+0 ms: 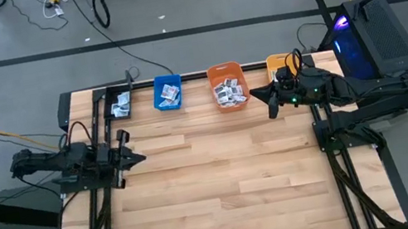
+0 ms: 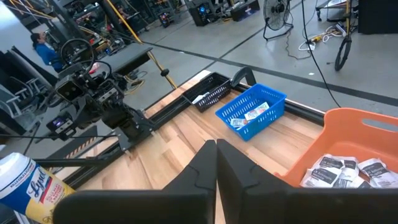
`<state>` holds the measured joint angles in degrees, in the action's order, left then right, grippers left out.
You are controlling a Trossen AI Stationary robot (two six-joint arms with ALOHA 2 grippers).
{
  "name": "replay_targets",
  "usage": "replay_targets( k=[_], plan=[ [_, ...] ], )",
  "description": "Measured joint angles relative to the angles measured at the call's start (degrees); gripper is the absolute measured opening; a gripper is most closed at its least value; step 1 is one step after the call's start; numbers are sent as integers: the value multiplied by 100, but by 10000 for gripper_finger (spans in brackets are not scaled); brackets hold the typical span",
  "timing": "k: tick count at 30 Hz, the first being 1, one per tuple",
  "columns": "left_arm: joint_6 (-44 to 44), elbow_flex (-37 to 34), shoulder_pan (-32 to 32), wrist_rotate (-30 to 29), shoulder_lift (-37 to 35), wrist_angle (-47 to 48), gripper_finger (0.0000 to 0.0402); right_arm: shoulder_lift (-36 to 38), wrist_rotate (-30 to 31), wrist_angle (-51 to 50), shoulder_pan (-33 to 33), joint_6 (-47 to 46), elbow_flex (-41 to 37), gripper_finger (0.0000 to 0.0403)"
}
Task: Pick & Place First Aid Supplies
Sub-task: Return to home position
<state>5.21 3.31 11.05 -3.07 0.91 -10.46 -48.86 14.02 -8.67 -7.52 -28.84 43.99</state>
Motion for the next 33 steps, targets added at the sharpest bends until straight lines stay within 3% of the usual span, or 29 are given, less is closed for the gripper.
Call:
replay_targets(
  k=[10, 33],
  plan=[
    [0, -2, 0, -537, 0, -26, 15, 0, 0, 0, -1, 0, 0, 13],
    [0, -1, 0, -505, 11, -20, 18, 0, -2, 0, -1, 0, 0, 13]
  ],
)
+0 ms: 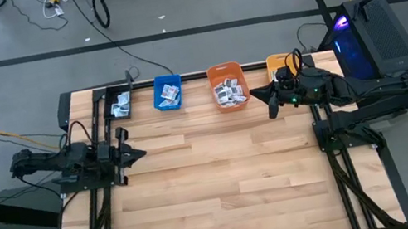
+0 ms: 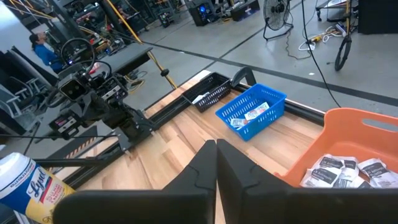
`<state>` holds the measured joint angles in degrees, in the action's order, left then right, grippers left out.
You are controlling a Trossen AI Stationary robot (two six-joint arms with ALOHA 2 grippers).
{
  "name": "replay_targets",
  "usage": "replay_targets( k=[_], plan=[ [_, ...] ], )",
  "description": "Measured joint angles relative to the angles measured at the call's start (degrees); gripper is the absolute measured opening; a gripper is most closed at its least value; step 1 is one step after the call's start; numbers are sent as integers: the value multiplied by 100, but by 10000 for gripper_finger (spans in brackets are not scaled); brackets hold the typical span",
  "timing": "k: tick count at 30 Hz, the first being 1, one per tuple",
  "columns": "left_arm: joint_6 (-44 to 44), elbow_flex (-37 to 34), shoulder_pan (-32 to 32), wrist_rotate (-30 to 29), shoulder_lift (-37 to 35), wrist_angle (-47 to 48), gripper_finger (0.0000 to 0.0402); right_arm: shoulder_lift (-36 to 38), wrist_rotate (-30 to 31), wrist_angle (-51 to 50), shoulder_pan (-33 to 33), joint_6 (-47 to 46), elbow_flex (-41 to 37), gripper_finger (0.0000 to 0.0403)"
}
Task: Pick & Place First Aid Supplies
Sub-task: Return to home position
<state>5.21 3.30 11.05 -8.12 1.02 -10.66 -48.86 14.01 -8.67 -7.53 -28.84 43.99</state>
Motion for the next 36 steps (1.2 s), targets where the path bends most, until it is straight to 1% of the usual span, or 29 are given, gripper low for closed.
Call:
replay_targets(
  k=[9, 12, 15, 17, 20, 22, 24, 27, 36],
  plan=[
    [-8, -1, 1, -17, 2, -20, 18, 0, 2, 0, 0, 0, 0, 13],
    [-265, -1, 4, 2, 7, 129, 18, 1, 0, 0, 1, 0, 0, 13],
    [-650, -1, 3, 142, 8, 130, 18, 0, 1, 0, 0, 0, 0, 13],
    [-736, -2, 3, 194, 11, 174, 18, 2, 2, 0, 0, 0, 0, 13],
    [-707, -259, 2, 149, 9, -202, 18, 1, 2, 1, 1, 0, 0, 13],
    [-696, -278, -27, 129, 61, -143, 18, 2, 2, 3, 1, 0, 0, 13],
    [-751, -278, -91, 130, 205, -417, 18, 2, 2, 7, 0, -1, 0, 13],
    [-711, -278, -160, 101, 288, -534, 18, 2, 2, 7, 0, 0, 0, 13],
    [-754, -281, -361, 87, 253, -26, 18, 2, 2, 11, 0, 0, 0, 13]
  ],
)
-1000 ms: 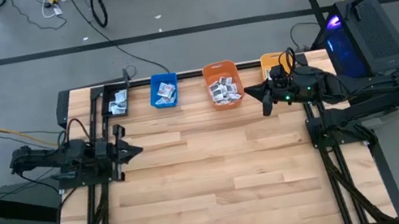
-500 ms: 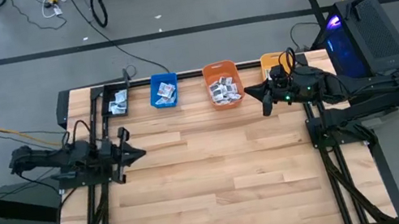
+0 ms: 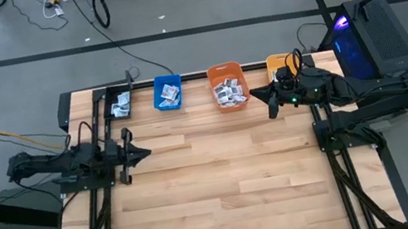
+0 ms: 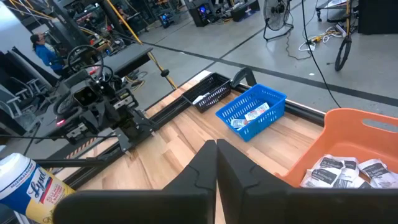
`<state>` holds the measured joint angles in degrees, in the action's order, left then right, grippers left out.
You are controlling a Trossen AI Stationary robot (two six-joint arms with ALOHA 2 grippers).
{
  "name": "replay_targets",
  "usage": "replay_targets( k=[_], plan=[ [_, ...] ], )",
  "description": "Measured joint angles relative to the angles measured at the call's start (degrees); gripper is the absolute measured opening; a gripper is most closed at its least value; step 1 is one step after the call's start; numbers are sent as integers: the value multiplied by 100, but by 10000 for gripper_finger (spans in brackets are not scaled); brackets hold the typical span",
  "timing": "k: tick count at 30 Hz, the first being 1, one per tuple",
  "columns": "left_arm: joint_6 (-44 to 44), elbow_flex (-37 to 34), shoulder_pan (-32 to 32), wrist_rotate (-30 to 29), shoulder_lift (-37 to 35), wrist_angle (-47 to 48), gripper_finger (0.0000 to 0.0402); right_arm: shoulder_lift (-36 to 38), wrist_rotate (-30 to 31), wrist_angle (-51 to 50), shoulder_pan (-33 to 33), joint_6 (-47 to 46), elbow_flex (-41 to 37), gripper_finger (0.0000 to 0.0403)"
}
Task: Pick & Place First Aid Supplies
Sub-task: Return to home position
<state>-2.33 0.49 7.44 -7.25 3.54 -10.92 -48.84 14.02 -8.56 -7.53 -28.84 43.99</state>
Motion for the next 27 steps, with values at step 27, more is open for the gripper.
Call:
replay_targets(
  k=[27],
  plan=[
    [2, -2, -373, 462, -351, 895, 18, 0, 0, 0, 0, 0, 0, 13]
  ],
)
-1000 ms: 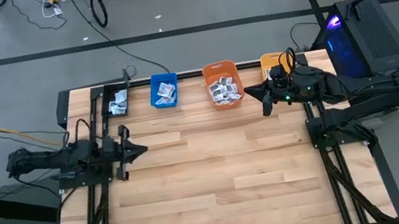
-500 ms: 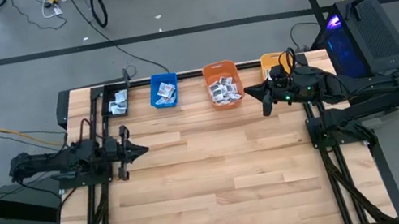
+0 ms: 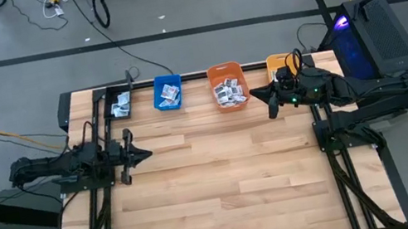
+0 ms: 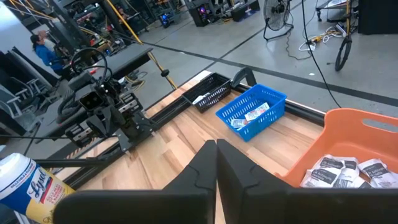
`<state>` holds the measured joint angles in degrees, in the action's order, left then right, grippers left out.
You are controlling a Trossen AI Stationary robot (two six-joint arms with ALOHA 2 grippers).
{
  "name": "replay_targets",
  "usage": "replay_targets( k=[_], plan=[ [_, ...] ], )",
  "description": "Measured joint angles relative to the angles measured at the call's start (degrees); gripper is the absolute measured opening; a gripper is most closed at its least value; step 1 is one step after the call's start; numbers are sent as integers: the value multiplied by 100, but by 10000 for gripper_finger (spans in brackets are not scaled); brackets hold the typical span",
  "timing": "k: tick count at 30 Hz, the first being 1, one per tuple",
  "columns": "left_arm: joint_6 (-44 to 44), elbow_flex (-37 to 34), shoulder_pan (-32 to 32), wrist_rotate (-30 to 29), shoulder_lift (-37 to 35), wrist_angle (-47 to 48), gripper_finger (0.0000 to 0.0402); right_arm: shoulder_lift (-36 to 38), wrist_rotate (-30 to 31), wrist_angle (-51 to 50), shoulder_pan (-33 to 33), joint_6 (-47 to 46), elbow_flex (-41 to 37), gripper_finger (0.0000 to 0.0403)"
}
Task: Pick & Place First Aid Supplies
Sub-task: Return to home position
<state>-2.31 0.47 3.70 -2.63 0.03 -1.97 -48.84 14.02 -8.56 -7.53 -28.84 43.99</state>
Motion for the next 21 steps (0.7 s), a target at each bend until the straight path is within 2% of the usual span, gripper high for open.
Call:
replay_targets(
  k=[21],
  plan=[
    [2, -4, 2, -11, 33, -217, 18, 0, 0, -1, 0, 0, 0, 13]
  ],
)
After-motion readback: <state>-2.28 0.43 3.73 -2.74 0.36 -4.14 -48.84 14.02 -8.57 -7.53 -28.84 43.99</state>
